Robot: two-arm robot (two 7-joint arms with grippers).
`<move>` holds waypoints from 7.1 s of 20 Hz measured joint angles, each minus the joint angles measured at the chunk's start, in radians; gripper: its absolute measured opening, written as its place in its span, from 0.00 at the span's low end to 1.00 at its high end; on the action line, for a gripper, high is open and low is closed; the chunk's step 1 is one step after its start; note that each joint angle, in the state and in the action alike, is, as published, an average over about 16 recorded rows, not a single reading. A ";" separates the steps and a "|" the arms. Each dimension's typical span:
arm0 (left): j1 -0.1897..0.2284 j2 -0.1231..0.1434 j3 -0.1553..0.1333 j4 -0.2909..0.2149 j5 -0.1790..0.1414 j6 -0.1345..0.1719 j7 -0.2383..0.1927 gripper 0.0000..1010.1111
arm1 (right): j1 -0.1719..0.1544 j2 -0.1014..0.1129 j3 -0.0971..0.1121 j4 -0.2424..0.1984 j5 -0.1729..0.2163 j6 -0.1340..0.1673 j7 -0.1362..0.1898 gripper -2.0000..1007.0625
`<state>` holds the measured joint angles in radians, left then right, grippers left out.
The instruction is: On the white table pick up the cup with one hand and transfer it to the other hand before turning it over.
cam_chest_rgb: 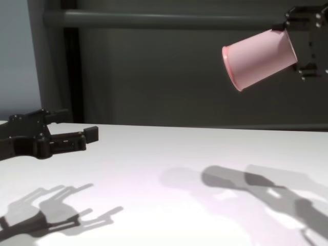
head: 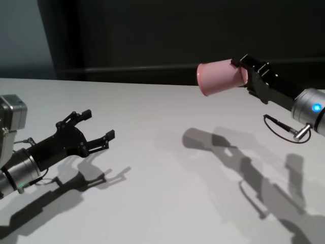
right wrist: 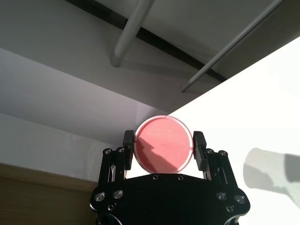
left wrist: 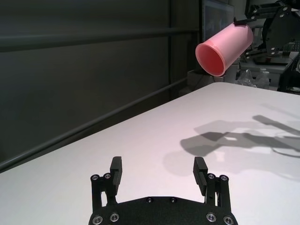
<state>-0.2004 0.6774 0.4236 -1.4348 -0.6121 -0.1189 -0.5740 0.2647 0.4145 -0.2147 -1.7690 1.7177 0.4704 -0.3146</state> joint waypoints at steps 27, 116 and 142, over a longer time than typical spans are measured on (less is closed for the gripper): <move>0.000 0.000 0.000 0.000 0.000 0.000 0.000 0.99 | 0.175 0.156 -0.260 -0.017 -0.144 0.161 -0.164 0.73; 0.000 0.000 0.000 0.000 0.000 0.000 0.000 0.99 | 0.410 0.144 -0.658 0.114 -0.280 0.271 -0.133 0.96; 0.000 0.000 0.000 0.000 0.000 0.000 0.000 0.99 | 0.320 0.159 -0.540 0.069 -0.204 -0.034 -0.113 0.99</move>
<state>-0.2004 0.6774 0.4237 -1.4347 -0.6123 -0.1188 -0.5741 0.5852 0.5736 -0.7544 -1.7005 1.5142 0.4360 -0.4274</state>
